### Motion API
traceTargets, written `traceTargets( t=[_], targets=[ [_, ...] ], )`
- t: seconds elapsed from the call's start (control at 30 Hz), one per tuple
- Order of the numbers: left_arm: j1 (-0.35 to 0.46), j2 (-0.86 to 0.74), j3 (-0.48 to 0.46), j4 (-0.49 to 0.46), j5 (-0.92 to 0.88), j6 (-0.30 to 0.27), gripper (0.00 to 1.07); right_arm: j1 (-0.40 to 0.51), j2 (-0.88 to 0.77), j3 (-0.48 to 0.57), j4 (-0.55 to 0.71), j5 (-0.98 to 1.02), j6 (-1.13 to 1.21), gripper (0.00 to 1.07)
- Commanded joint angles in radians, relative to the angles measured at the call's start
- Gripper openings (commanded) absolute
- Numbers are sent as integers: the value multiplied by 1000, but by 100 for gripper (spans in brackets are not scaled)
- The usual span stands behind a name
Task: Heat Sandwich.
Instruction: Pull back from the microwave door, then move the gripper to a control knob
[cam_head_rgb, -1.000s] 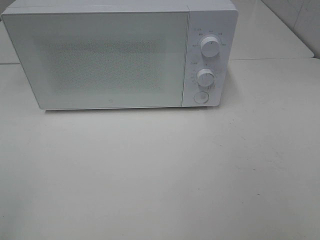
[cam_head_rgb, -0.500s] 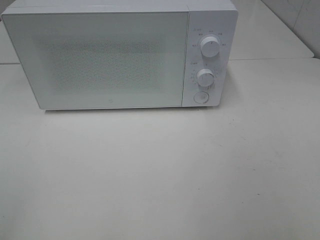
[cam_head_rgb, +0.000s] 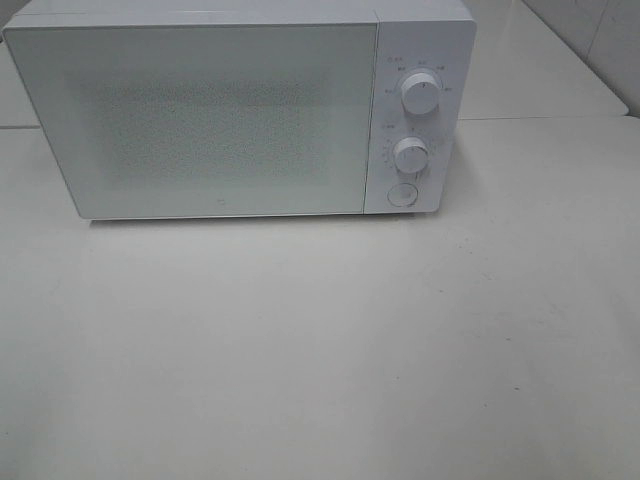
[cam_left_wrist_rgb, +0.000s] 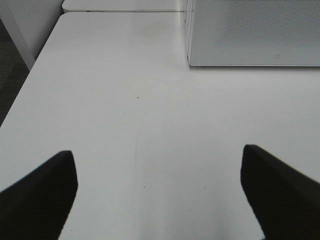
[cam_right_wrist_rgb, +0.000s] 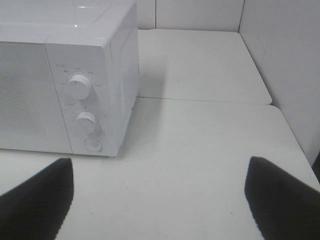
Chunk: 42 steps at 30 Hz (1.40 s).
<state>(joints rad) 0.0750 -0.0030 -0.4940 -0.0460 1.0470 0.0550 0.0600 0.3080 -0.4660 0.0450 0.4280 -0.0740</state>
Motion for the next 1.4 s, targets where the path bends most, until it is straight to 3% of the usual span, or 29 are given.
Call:
traceTargets(
  t=[0.03,0.37,0.97,1.17,1.4],
  targets=[
    [1,-20,2,-8,-9,-1,81,2,9,13,27,-77,-50,90],
    [1,-20,2,-8,-9,-1,81,78,78,108,12,-400,-68,87],
    [1,-20,2,-8,-9,-1,81,365,682,106,2,-1026,-78,84],
    [1,-20,2,-8,-9,-1,81,452,867,93,96,-1163,-93,83],
    [1,-20,2,-8,-9,-1,81,569,1057,-3,333,-1204,-229,82]
  ],
)
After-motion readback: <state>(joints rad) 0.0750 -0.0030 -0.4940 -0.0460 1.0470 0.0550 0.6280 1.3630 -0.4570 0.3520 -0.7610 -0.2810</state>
